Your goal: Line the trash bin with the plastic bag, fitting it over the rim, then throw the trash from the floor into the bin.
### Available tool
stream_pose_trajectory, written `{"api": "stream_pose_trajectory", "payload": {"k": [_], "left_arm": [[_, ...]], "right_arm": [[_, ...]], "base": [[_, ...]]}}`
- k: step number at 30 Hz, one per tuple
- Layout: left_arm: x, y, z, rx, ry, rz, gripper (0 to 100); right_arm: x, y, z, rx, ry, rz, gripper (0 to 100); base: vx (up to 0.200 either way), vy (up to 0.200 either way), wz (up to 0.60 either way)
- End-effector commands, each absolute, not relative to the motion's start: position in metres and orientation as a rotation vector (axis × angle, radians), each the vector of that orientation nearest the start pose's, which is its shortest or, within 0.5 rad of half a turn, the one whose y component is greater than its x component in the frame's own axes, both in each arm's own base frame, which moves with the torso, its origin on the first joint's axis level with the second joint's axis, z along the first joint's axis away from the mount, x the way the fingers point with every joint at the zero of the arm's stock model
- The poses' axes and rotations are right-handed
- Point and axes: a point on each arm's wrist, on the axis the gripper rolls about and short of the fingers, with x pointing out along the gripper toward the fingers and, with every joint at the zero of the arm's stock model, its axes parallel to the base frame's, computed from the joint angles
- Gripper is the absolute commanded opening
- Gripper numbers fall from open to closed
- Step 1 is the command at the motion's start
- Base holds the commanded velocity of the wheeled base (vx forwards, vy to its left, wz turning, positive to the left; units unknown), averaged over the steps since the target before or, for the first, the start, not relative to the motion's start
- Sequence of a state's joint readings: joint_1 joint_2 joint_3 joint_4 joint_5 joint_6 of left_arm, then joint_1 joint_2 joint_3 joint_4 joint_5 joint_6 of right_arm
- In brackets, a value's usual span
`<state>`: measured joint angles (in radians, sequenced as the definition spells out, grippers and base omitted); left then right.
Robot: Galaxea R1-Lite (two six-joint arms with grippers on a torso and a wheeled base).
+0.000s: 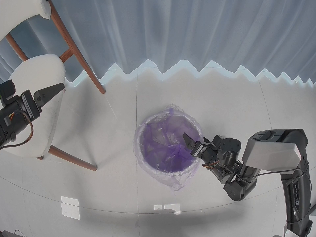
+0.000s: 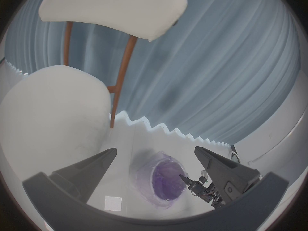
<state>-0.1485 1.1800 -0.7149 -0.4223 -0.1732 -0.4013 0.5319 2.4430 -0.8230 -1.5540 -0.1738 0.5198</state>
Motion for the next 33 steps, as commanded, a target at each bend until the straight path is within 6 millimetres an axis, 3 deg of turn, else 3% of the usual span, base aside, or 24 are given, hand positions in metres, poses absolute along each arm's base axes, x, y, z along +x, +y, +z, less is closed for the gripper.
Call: {"api": "stream_pose_trajectory", "payload": {"k": [1,4,5,10,11,13,16,17,18,24,27,33], "left_arm": [[0.193,-0.056,0.255,-0.389,0.179,-0.419,100],[0.197,-0.077,0.237,-0.378,0.269,-0.460,100],[0.195,-0.087,0.221,-0.357,0.333,-0.476,100],[0.200,-0.101,0.196,-0.331,0.449,-0.497,100],[0.208,-0.109,0.178,-0.311,0.535,-0.490,100],[0.212,-0.111,0.170,-0.302,0.572,-0.480,100],[0.233,-0.121,0.138,-0.270,0.680,-0.408,100],[0.233,-0.121,0.138,-0.270,0.680,-0.408,100],[0.249,-0.127,0.119,-0.263,0.729,-0.361,100],[0.280,-0.145,0.094,-0.277,0.748,-0.342,100],[0.303,-0.162,0.067,-0.258,0.762,-0.335,100],[0.337,-0.182,0.040,-0.244,0.704,-0.275,100]], "right_arm": [[0.329,0.188,0.027,0.496,0.151,0.332,100],[0.317,0.178,0.038,0.493,0.158,0.325,100],[0.311,0.171,0.047,0.495,0.151,0.319,100],[0.301,0.161,0.060,0.499,0.141,0.309,100],[0.294,0.151,0.070,0.503,0.129,0.298,100],[0.289,0.147,0.073,0.501,0.131,0.289,100],[0.276,0.130,0.080,0.502,0.134,0.253,100],[0.276,0.130,0.080,0.502,0.134,0.253,100],[0.270,0.120,0.082,0.499,0.139,0.226,100],[0.261,0.109,0.087,0.503,0.134,0.198,100],[0.254,0.106,0.091,0.502,0.131,0.201,100],[0.246,0.102,0.095,0.505,0.129,0.196,100]], "base": [[0.000,0.000,0.00],[0.000,0.000,0.00],[0.000,0.000,0.00],[0.000,0.000,0.00],[0.000,0.000,0.00],[0.000,0.000,0.00],[0.000,0.000,0.00],[0.000,0.000,0.00],[0.000,0.000,0.00],[0.000,0.000,0.00],[0.000,0.000,0.00],[0.000,0.000,0.00]]}}
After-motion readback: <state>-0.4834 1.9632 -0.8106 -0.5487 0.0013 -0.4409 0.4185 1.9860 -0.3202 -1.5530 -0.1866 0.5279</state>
